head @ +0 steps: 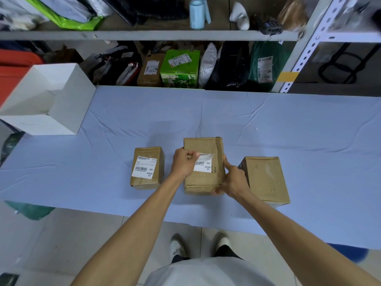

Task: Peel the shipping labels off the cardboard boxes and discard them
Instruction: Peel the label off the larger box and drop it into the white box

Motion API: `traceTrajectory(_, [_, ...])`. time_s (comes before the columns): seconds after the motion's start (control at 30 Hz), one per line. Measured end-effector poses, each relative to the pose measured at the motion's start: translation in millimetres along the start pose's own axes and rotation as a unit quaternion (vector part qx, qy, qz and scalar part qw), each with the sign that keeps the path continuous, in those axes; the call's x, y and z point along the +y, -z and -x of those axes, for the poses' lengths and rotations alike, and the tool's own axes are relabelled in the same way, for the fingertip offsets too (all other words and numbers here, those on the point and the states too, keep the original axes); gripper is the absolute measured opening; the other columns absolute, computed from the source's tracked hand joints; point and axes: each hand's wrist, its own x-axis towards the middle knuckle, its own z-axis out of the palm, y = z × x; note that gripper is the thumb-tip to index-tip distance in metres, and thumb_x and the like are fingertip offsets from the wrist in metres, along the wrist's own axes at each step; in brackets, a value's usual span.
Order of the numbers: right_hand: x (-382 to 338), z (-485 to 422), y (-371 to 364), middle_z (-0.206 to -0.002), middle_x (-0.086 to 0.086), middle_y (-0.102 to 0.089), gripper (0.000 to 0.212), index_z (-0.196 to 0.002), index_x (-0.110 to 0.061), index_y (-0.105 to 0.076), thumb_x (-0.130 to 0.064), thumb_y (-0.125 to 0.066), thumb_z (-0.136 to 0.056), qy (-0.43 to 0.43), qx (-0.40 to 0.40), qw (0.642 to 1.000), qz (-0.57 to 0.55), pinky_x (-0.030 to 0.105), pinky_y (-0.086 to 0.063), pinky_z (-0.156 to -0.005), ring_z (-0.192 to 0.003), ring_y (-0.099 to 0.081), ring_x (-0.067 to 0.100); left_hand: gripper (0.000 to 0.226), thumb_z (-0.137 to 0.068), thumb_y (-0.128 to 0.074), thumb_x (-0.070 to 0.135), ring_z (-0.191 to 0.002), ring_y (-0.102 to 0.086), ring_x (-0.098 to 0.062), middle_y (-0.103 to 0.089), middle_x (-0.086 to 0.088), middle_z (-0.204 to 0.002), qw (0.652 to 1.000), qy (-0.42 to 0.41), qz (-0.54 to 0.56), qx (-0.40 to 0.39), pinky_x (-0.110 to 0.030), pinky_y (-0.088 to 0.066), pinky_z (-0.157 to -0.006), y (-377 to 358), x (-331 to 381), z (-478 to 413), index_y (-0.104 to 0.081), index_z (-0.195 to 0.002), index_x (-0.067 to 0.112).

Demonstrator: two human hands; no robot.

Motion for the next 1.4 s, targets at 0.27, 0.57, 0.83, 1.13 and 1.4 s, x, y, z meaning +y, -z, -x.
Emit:
traceTrajectory(0.27, [1.8, -1.6, -2.5, -0.108, 0.001, -0.064, 0.126, -0.152, -0.030, -0.009, -0.001, -0.087, -0.057, 0.010, 0.009, 1.000, 0.000, 0.040, -0.057, -0.081, -0.095, -0.063, 0.026, 0.012, -0.091, -0.064, 0.029, -0.098, -0.065, -0.021, -0.063, -0.011, -0.118, 1.000, 0.004, 0.010, -0.002, -0.029, -0.052, -0.077, 1.3, 2.1, 0.9, -0.065, -0.092, 0.017])
traceTrajectory(0.57, [2.9, -2.1, -2.0, -0.105, 0.002, -0.067, 0.124, -0.152, -0.030, -0.007, 0.001, -0.084, -0.059, 0.009, 0.004, 1.000, 0.002, 0.039, -0.058, -0.079, -0.094, -0.064, 0.024, 0.016, -0.091, -0.063, 0.027, -0.097, -0.067, -0.022, -0.065, -0.011, -0.115, 1.000, 0.010, 0.030, -0.003, -0.032, -0.055, -0.080, 2.4, 4.4, 3.8, -0.067, -0.096, 0.012])
traceTrajectory(0.83, [3.1, -3.4, -2.4, -0.104, 0.004, -0.068, 0.135, -0.152, -0.026, -0.007, -0.004, -0.091, -0.048, 0.013, 0.001, 0.999, 0.032, 0.041, -0.055, -0.088, -0.097, -0.064, 0.025, 0.019, -0.093, -0.062, 0.024, -0.097, -0.068, -0.023, -0.068, -0.012, -0.112, 0.999, 0.019, 0.048, -0.014, -0.034, -0.055, -0.082, 4.1, 8.8, 5.7, -0.066, -0.100, 0.008])
traceTrajectory(1.13, [1.7, -2.1, -1.6, -0.100, 0.005, -0.068, 0.133, -0.152, -0.027, -0.009, -0.003, -0.090, -0.049, 0.010, 0.007, 1.000, 0.027, 0.041, -0.056, -0.086, -0.093, -0.065, 0.026, 0.019, -0.092, -0.063, 0.022, -0.096, -0.069, -0.024, -0.071, -0.013, -0.106, 0.997, 0.023, 0.067, -0.031, -0.035, -0.055, -0.086, 6.7, 11.7, 6.1, -0.068, -0.099, 0.005])
traceTrajectory(1.4, [0.6, -1.9, -1.7, -0.108, 0.008, -0.067, 0.125, -0.151, -0.029, -0.018, -0.003, -0.088, -0.050, 0.018, 0.010, 1.000, 0.019, 0.042, -0.055, -0.085, -0.093, -0.063, 0.025, 0.020, -0.092, -0.063, 0.024, -0.095, -0.070, -0.022, -0.072, -0.012, -0.105, 0.996, 0.038, 0.073, -0.033, -0.037, -0.056, -0.088, 7.3, 13.4, 6.6, -0.067, -0.101, 0.007])
